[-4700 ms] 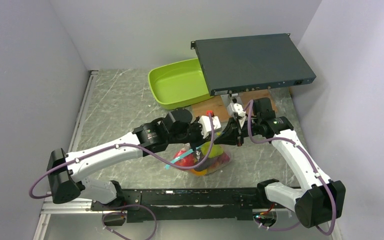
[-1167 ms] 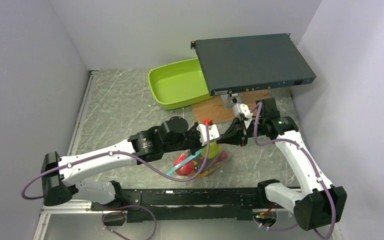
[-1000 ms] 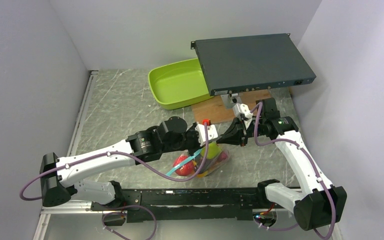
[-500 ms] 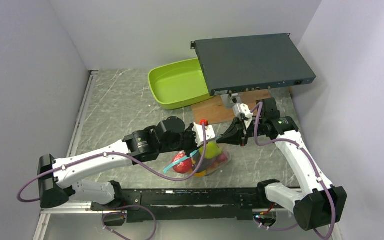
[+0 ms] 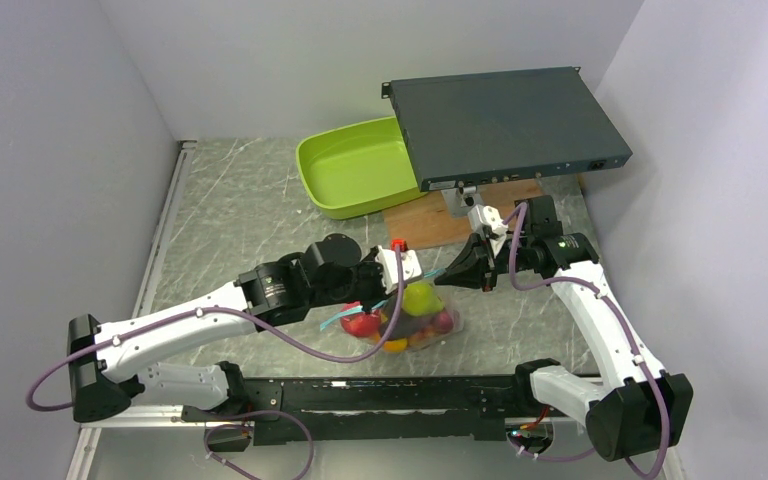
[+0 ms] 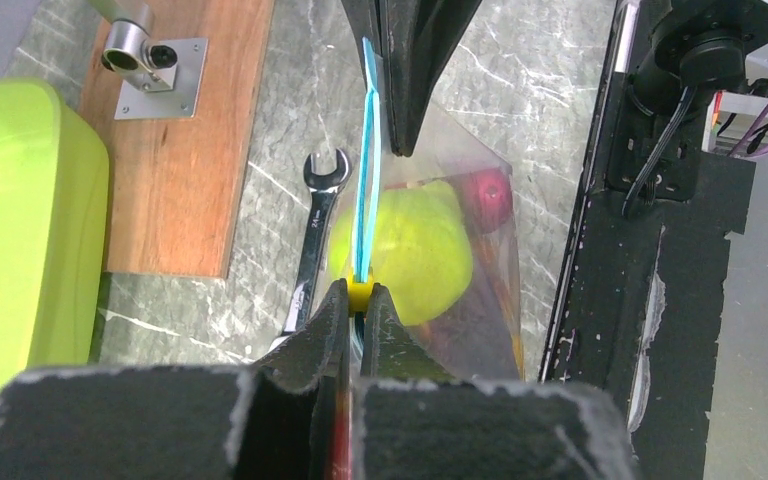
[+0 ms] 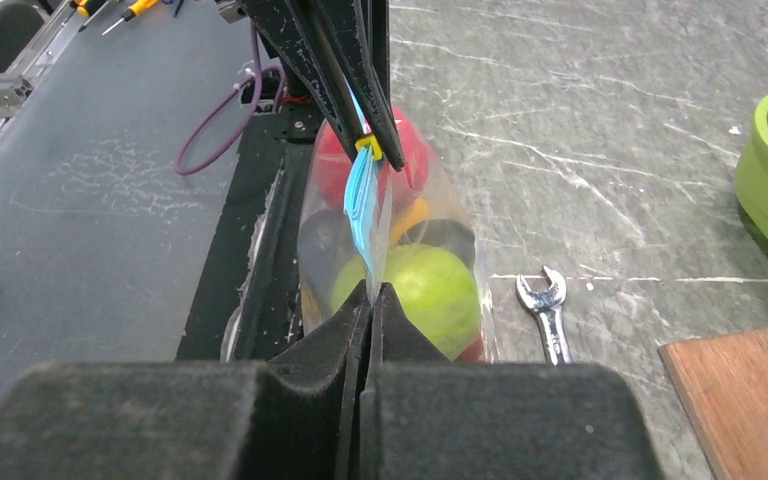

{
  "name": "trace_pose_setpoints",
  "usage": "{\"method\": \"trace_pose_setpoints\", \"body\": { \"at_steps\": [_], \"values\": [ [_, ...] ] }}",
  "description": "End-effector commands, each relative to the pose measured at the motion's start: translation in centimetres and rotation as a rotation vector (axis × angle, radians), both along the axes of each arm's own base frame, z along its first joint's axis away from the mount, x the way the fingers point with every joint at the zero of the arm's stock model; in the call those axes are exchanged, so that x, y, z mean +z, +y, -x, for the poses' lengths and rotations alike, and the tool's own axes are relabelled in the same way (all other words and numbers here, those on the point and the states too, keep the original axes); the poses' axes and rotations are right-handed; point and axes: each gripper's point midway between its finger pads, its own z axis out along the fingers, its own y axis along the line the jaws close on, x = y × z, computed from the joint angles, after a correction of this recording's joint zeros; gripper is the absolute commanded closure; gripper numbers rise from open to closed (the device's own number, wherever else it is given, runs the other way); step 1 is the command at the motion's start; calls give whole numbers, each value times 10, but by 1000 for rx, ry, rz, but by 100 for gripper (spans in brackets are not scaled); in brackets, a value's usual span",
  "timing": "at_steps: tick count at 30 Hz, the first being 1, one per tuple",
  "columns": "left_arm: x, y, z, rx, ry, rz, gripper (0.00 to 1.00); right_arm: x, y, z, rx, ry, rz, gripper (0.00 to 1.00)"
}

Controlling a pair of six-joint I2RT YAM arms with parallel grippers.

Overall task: Open the zip-top bag and remove the fake food
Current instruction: Unzip the zipper food storage bag at the center of the board.

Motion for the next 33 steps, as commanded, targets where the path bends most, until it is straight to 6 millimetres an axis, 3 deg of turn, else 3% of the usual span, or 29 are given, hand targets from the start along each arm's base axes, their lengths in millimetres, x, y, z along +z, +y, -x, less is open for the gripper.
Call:
{"method": "trace_pose_setpoints", "body": {
  "at_steps": [1, 33],
  "values": [
    [2, 25, -7, 63, -18, -30, 100, 13, -5, -8, -35, -61, -3, 100],
    [-8, 53, -18, 150, -26, -26, 100, 6, -14, -18, -85, -94, 37, 100]
  ]
}}
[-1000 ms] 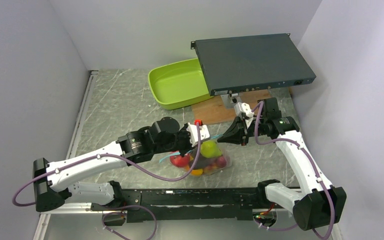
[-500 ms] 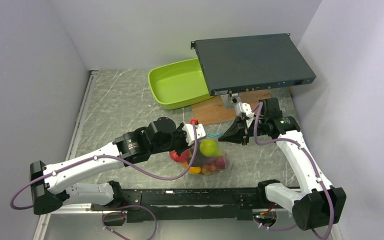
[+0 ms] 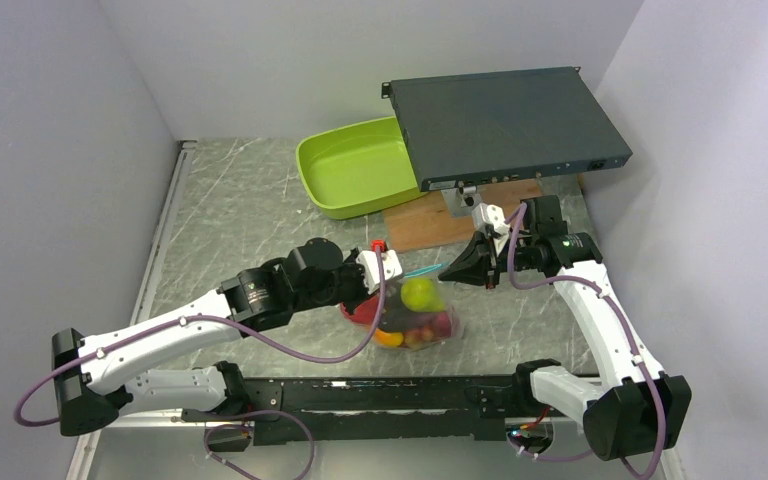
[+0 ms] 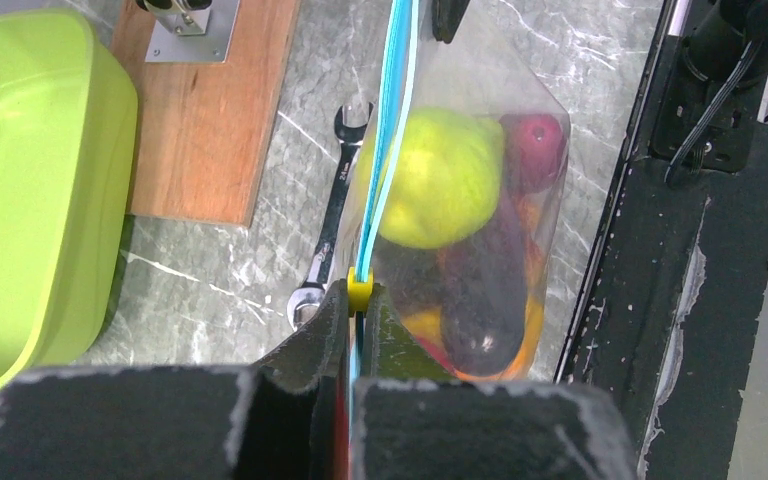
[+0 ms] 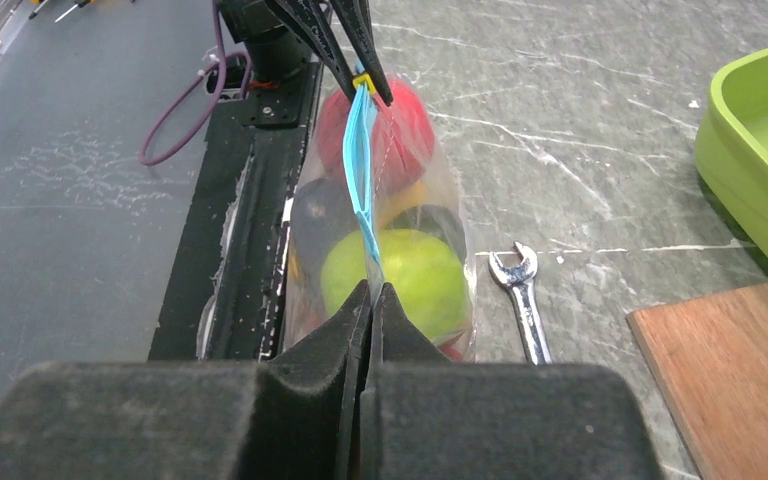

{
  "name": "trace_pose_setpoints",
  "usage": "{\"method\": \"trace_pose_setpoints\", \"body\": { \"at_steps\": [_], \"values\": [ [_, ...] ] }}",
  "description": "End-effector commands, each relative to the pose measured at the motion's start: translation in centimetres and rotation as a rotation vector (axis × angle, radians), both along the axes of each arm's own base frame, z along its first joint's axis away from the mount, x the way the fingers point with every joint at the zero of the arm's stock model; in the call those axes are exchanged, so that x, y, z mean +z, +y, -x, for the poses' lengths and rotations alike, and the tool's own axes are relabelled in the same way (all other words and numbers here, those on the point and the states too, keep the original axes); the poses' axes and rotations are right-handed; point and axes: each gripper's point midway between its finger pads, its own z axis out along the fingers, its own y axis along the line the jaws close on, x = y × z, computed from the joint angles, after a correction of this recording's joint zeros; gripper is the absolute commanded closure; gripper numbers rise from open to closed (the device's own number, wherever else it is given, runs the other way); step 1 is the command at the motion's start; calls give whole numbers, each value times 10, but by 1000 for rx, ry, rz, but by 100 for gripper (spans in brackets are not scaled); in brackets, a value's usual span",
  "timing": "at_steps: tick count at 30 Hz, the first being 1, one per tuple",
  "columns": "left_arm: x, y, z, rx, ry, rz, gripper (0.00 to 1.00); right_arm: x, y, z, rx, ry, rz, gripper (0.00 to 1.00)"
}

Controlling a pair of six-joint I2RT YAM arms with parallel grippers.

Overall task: Open the zip-top bag and remove the fake food
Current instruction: Unzip the zipper food storage bag at the center of the board.

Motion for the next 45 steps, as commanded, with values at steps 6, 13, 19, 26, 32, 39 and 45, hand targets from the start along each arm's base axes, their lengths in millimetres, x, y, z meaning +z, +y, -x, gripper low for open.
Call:
{"method": "trace_pose_setpoints", "body": {
  "at_steps": [6, 13, 19, 26, 32, 39, 45],
  "values": [
    [5, 22, -9, 79, -25, -4, 100, 10, -6, -8, -33, -69, 9, 100],
    [2, 27, -10, 94, -24, -8, 100, 10, -7, -9, -41, -71, 12, 100],
    [1, 30, -10, 98, -23, -9, 100, 10, -8, -10, -45, -71, 11, 100],
    [-2, 34, -11, 108, -22, -15, 100, 10, -9, -11, -50, -70, 12, 100],
    [-4, 36, -11, 112, -20, -18, 100, 9, -9, -11, -51, -69, 12, 100],
    [-5, 40, -11, 118, -19, -20, 100, 9, -10, -12, -55, -66, 13, 100],
    [-6, 41, -11, 118, -17, -20, 100, 9, -11, -12, -58, -67, 13, 100]
  ]
}}
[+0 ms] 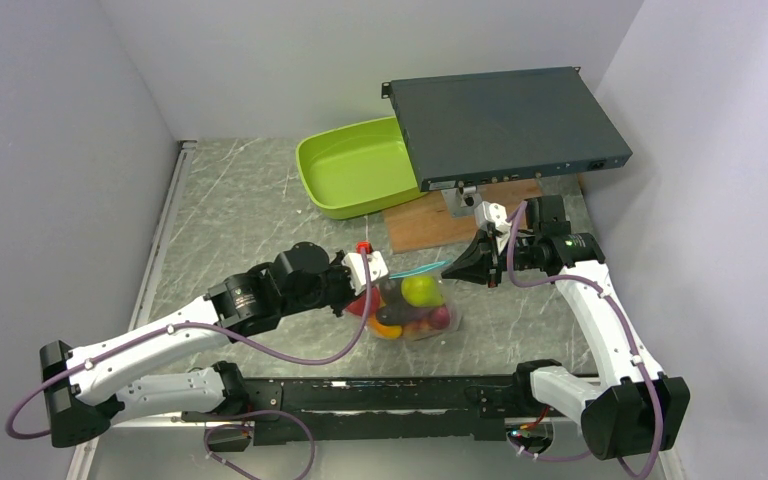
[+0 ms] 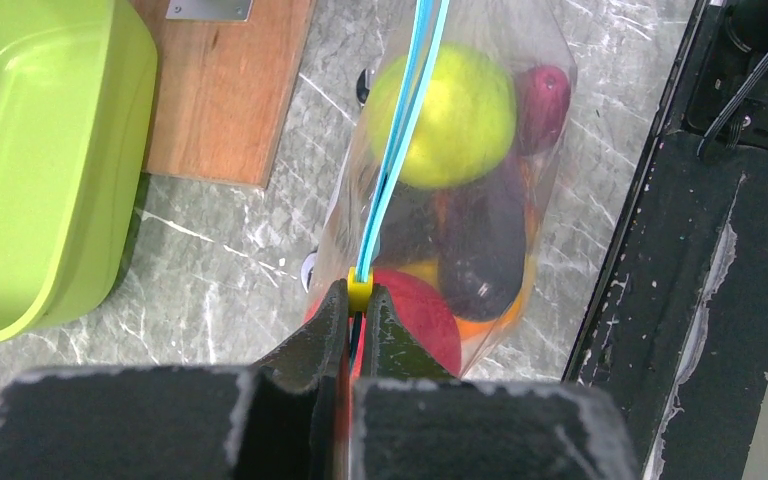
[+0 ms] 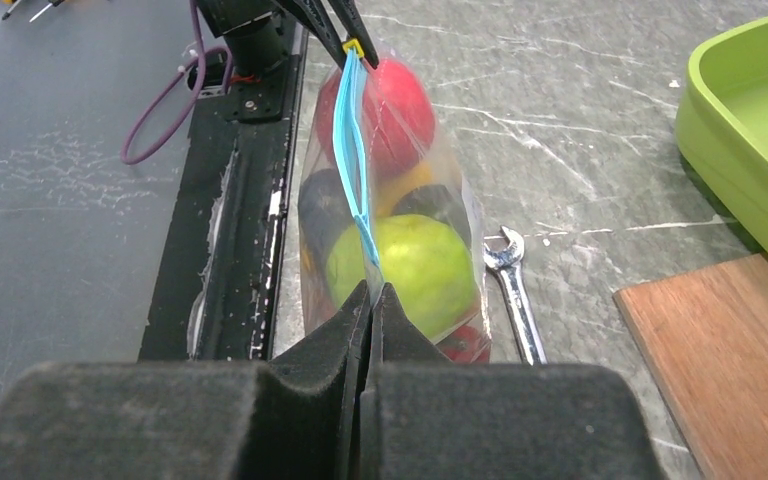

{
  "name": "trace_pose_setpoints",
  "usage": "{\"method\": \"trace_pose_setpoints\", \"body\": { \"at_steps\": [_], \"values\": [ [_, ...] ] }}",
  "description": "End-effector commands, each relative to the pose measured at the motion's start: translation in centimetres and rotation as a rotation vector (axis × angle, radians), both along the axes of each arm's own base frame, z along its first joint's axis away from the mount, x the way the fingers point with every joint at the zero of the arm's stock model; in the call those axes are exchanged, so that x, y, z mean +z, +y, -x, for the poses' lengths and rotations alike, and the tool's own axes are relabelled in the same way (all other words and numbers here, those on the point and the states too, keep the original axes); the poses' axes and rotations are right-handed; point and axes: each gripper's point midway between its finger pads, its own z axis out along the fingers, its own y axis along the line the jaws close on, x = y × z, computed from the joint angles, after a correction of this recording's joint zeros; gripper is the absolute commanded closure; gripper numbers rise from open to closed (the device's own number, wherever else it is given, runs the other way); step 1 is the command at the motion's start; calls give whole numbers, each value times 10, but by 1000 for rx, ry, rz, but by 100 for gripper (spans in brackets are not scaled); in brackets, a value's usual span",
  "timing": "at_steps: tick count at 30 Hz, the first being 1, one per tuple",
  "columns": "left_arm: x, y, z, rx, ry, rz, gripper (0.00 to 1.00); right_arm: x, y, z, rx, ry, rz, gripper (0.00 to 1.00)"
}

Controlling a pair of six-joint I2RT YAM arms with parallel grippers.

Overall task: Open the zip-top bag and remove the fake food
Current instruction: Unzip the zipper food storage bag at the center of the board.

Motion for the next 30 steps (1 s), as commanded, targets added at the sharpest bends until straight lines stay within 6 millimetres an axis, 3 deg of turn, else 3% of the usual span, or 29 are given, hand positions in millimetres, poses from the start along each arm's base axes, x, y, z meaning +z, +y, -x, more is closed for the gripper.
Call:
{"method": "trace_pose_setpoints", "body": {
  "at_steps": [1, 13, 30],
  "values": [
    [5, 15, -8, 63, -18, -3, 100, 12, -4, -5, -16, -72, -3, 100],
    [0, 20, -6, 63, -8, -26, 100, 12, -4, -6, -18, -71, -2, 100],
    [-11, 42, -3, 98, 3, -78, 100, 12, -8, -11, -47, -72, 9, 100]
  ]
}}
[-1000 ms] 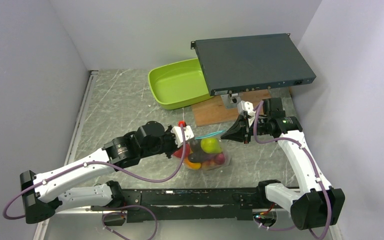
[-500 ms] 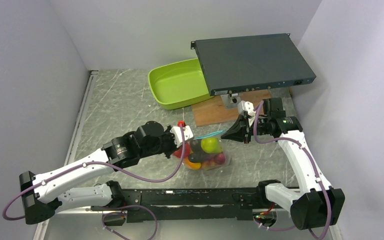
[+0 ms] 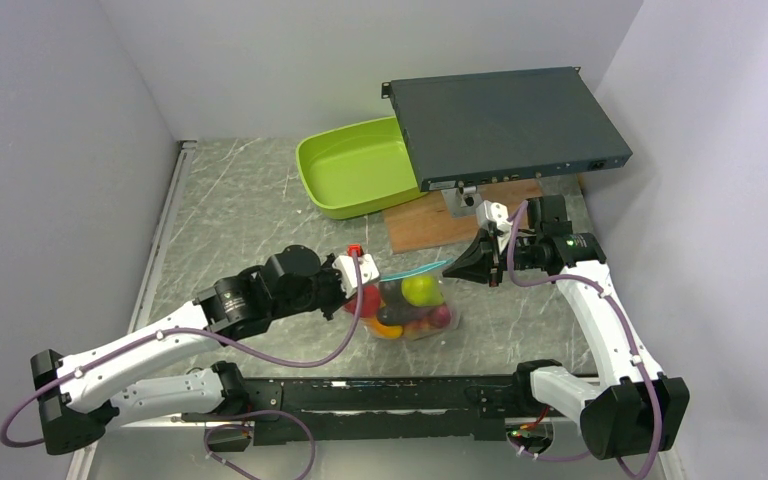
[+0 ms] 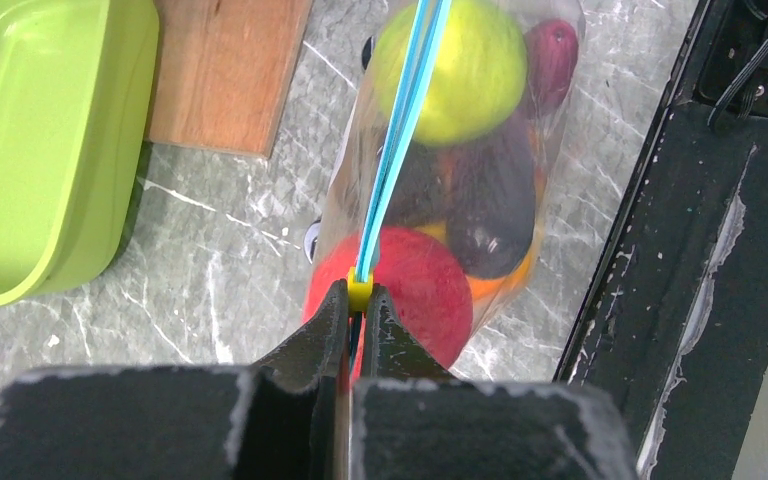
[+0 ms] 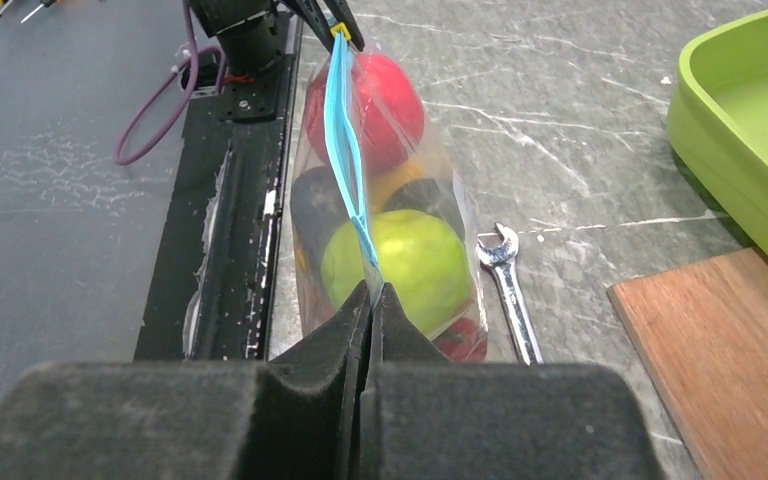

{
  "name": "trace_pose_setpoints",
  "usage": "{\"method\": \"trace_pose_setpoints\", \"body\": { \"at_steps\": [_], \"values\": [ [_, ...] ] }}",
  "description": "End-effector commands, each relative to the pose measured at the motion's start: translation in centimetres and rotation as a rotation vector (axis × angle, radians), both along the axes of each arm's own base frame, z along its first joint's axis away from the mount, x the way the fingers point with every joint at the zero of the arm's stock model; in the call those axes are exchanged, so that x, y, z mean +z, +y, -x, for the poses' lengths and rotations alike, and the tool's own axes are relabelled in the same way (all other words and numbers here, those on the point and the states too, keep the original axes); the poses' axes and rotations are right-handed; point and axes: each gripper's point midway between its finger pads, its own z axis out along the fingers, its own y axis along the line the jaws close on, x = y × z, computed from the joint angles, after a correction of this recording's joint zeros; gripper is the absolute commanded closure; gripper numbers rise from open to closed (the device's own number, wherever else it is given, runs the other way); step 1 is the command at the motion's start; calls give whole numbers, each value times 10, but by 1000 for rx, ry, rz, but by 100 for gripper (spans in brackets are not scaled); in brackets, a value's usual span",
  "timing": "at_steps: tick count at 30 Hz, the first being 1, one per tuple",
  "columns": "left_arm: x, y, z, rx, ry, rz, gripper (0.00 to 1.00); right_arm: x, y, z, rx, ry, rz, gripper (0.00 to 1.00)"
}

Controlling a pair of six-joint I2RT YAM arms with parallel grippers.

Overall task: Open the zip-top bag and remove the fake food
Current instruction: Unzip the zipper food storage bag at the center of the board.

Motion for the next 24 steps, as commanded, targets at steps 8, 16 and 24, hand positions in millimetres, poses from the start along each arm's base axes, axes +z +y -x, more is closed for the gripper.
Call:
{"method": "trace_pose_setpoints", "body": {
  "at_steps": [8, 16, 24],
  "values": [
    [-7, 40, -5, 103, -16, -71, 100, 12, -9, -13, -57, -65, 9, 100],
    [-12, 50, -4, 118, -15, -100, 100, 12, -11, -15, -70, -62, 9, 100],
    [-17, 66, -6, 155, -27, -157, 100, 12, -14, -19, -85, -60, 12, 100]
  ]
}}
